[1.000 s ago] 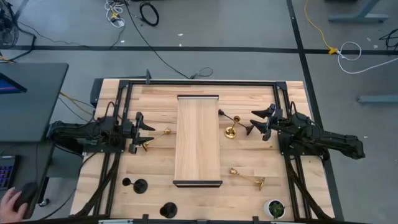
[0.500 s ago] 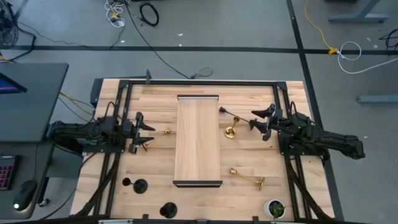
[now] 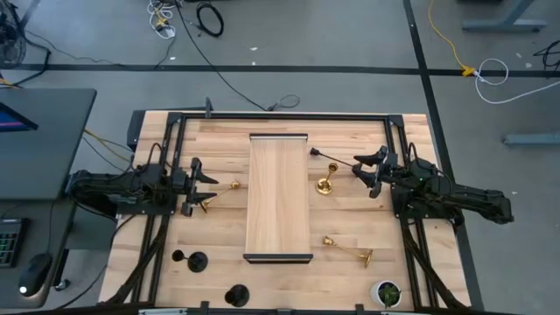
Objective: Pick & Place candle stick holders
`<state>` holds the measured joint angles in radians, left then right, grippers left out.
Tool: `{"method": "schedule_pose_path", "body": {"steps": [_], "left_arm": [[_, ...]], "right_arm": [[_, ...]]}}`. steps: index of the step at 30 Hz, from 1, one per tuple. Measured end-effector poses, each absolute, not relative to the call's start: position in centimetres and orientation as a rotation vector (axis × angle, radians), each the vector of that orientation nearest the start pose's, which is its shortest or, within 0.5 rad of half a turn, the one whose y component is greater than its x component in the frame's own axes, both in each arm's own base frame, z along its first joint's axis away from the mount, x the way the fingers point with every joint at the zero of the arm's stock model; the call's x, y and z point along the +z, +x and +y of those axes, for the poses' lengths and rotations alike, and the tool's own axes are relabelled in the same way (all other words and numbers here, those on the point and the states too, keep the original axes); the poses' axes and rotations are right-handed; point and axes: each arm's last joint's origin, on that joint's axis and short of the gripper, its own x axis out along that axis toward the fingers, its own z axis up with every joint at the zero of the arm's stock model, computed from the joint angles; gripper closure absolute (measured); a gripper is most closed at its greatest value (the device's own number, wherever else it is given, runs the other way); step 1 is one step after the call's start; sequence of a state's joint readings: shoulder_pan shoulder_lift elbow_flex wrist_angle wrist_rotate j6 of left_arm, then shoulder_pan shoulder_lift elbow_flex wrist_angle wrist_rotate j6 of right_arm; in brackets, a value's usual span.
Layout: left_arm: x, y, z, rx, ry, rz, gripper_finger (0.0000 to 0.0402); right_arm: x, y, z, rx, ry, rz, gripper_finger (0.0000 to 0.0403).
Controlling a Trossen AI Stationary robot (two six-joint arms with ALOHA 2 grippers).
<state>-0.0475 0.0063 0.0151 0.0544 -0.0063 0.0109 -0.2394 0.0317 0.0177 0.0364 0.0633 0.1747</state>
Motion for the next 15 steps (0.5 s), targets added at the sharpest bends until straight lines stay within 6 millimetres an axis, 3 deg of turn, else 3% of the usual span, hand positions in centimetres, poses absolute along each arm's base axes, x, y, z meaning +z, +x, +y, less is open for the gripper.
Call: {"method": "schedule_pose_path", "body": {"steps": [15], "left_arm": [[17.34,9.69,-0.44,-0.041,0.009,-0.063,0.022]], "right_arm": [[17.11,9.53,-2.51,-0.3,0.171,-0.054,0.0158]]}}
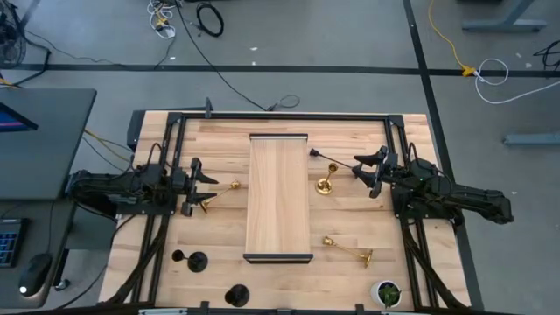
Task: Pick & Place candle stick holders
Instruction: Put the top right gold candle holder on the shelf
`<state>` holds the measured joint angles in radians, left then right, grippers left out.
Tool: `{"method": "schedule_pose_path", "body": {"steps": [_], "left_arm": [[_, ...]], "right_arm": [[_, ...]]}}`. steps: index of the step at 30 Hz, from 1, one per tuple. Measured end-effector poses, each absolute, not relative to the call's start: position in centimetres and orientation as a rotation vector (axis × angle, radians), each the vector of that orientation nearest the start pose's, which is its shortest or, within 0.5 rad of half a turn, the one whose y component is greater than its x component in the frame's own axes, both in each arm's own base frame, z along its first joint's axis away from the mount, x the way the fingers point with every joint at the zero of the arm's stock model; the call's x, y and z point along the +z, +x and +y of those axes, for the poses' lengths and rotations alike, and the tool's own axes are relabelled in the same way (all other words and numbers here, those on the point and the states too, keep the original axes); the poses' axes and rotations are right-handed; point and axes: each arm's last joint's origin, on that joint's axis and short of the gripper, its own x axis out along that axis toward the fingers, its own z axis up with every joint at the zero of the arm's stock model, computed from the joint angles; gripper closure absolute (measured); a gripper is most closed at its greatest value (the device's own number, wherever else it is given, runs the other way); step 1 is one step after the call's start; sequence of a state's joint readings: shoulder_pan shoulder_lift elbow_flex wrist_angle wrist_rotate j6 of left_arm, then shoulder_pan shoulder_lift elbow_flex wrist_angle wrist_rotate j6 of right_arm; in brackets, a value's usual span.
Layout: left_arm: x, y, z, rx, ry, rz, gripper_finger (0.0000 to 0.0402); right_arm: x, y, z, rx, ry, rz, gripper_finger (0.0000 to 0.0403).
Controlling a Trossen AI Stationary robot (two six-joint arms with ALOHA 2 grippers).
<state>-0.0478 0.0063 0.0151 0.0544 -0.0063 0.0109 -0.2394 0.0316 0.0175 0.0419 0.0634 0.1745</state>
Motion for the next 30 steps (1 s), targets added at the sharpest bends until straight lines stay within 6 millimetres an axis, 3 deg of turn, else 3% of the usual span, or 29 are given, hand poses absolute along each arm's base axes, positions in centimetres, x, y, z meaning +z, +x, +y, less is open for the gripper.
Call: {"method": "schedule_pose_path", "body": {"steps": [12,20,25,30], "left_arm": [[17.4,9.7,-0.4,-0.017,0.008,-0.07,0.022],[17.4,9.7,-0.4,-0.024,0.008,-0.065,0.022],[17.4,9.7,-0.4,-0.025,0.007,-0.065,0.022],[17.4,9.7,-0.4,-0.025,0.005,-0.066,0.022]], "right_arm": [[17.5,9.5,-2.5,-0.298,0.167,-0.097,0.0158],[17.5,9.4,-2.8,-0.388,0.123,-0.1,0.0158],[16.9,9.5,-2.9,-0.44,0.213,-0.048,0.0158],[16.5,10.1,-2.9,-0.384,0.279,-0.003,0.0158]]}}
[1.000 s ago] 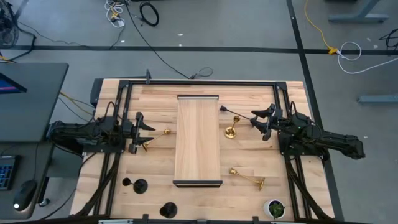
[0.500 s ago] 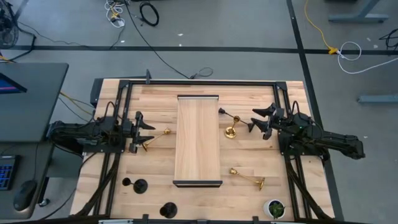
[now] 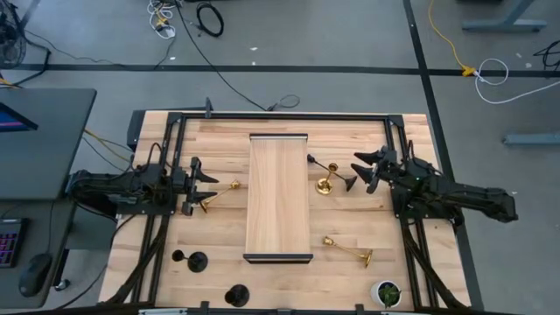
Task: Pick & Place candle stick holders
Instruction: Put the top right gold candle holder on the shelf
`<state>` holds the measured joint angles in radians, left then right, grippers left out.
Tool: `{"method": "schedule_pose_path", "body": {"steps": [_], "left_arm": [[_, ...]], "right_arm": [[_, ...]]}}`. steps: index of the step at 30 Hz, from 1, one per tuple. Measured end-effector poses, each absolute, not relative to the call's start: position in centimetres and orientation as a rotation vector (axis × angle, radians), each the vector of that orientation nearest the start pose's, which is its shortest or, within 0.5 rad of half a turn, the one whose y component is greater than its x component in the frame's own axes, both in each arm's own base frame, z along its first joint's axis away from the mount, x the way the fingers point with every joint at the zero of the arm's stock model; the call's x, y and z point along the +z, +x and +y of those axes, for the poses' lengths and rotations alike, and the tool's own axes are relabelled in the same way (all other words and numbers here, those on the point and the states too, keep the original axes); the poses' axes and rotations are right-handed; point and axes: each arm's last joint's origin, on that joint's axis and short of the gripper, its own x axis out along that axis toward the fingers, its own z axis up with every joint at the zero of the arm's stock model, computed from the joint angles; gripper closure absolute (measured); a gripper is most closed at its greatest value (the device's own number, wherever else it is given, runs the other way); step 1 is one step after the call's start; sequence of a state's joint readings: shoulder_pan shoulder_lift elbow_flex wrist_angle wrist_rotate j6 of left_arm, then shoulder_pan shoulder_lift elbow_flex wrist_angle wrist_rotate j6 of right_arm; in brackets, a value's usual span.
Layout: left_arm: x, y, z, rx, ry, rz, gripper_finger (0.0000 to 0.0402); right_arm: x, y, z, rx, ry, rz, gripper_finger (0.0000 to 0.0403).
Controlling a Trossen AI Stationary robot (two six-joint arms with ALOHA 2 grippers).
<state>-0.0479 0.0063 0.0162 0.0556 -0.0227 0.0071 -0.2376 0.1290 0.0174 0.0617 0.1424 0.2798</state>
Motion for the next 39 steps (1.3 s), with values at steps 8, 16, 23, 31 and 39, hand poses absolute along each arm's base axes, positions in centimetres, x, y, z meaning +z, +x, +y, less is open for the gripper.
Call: {"method": "schedule_pose_path", "body": {"steps": [8,16,23,31,39], "left_arm": [[17.4,9.7,-0.4,-0.026,-0.023,-0.065,0.022],[17.4,9.7,-0.4,-0.026,-0.02,-0.065,0.022],[17.4,9.7,-0.4,-0.026,-0.034,-0.065,0.022],[17.4,9.7,-0.4,-0.024,-0.044,-0.065,0.022],[17.4,9.7,-0.4,-0.023,-0.044,-0.064,0.022]], "right_arm": [[14.7,11.2,-2.9,-0.353,0.339,0.192,0.0158],[14.6,12.5,-2.3,-0.208,0.333,0.214,0.0158],[14.7,13.5,-2.0,-0.185,0.281,0.19,0.0158],[14.0,14.3,-1.8,-0.233,0.249,0.221,0.0158],[14.3,15.4,-1.3,-0.187,0.218,0.133,0.0158]]}}
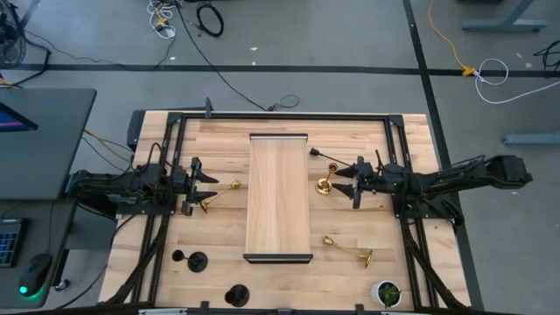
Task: Pick & Place candle stick holders
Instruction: Put the top right gold candle holder on the shelf
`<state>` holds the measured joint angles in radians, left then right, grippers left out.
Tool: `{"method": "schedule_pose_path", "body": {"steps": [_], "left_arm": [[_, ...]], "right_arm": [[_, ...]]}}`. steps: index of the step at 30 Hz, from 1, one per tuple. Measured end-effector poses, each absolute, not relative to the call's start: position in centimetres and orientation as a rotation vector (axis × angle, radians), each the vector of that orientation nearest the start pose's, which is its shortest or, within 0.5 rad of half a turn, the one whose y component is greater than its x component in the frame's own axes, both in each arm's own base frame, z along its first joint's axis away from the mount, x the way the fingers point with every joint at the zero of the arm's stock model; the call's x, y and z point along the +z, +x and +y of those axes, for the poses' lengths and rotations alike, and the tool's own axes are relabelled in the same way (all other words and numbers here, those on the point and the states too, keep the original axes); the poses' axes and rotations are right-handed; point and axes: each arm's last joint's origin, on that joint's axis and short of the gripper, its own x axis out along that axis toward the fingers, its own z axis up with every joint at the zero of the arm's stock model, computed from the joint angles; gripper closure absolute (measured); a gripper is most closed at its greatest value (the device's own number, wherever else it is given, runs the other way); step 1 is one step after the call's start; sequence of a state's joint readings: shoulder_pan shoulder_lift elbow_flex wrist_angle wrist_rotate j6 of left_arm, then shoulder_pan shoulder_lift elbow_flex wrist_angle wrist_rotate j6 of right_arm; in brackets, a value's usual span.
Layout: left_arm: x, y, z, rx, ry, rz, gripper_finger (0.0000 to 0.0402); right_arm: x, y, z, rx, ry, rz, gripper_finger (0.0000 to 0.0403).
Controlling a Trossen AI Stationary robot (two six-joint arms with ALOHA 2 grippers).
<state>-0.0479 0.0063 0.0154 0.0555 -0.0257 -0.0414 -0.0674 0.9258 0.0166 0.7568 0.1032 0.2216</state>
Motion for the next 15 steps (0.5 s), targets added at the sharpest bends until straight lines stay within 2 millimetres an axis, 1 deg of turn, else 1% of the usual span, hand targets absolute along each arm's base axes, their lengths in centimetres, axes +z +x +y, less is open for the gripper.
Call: {"method": "schedule_pose_path", "body": {"steps": [8,11,15], "left_arm": [[17.3,9.7,-0.4,-0.023,-0.043,-0.063,0.022],[17.3,9.7,-0.4,-0.023,-0.043,-0.064,0.022],[17.3,9.7,-0.4,-0.023,-0.043,-0.064,0.022]], "right_arm": [[13.8,16.4,-1.5,-0.238,0.193,0.146,0.0158],[14.1,17.6,-1.5,-0.235,0.219,0.157,0.0158],[14.5,19.4,-1.6,-0.241,0.166,0.185,0.0158]]}}
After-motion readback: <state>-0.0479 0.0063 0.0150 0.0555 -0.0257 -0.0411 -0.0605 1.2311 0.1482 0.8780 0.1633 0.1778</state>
